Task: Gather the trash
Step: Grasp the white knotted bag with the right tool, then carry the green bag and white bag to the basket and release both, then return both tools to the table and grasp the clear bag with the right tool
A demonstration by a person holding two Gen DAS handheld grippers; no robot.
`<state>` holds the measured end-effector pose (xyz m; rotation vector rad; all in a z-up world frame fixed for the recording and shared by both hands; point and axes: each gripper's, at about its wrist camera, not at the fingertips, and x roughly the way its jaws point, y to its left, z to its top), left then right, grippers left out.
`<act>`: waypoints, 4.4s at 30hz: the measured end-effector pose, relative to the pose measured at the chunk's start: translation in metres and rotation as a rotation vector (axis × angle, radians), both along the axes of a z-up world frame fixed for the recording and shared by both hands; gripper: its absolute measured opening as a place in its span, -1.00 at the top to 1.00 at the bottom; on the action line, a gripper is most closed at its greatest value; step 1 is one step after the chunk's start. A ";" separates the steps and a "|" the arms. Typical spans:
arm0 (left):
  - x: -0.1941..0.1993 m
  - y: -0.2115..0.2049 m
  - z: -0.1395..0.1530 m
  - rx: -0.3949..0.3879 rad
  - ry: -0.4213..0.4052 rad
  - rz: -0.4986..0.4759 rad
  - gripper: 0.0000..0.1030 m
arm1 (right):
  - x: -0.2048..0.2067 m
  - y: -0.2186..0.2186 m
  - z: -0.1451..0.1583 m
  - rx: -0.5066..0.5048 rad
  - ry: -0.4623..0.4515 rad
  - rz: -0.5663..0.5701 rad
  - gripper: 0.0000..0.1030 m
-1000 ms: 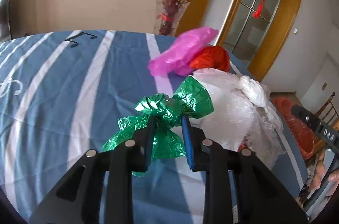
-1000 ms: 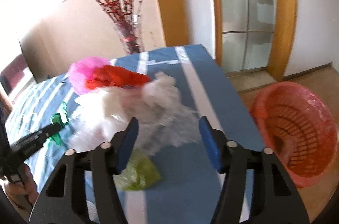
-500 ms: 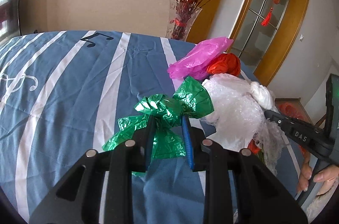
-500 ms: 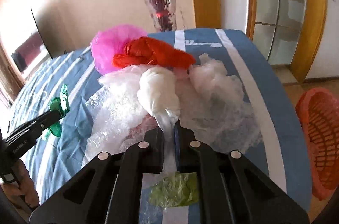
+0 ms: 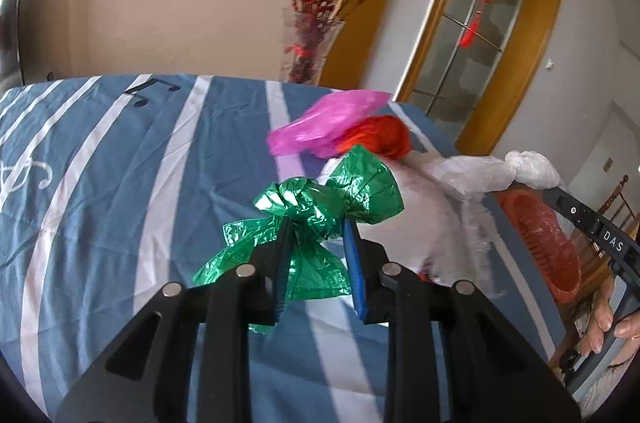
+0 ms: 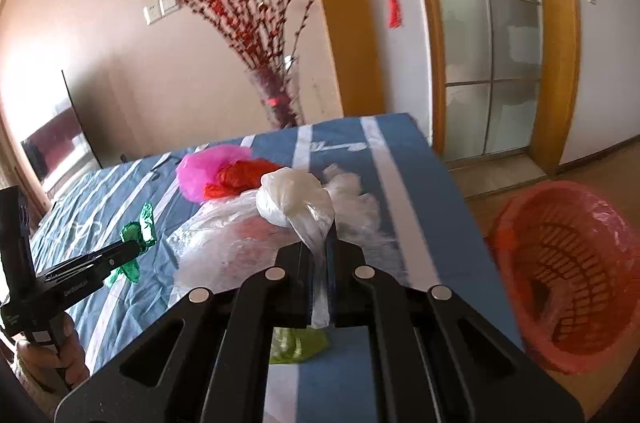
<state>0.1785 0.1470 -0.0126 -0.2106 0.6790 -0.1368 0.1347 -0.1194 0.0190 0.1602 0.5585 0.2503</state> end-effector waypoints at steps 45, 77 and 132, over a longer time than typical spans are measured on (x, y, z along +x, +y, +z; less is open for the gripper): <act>0.025 -0.314 0.014 -0.006 0.004 -0.545 0.49 | -0.071 -0.228 -0.010 0.001 -0.081 -0.544 0.89; 0.045 -0.348 -0.012 -0.002 0.085 -0.527 -0.16 | -0.071 -0.273 -0.052 0.032 0.045 -0.641 0.00; 0.037 -0.007 -0.006 0.050 0.042 0.100 -0.23 | 0.100 0.024 -0.042 -0.056 0.171 0.043 0.00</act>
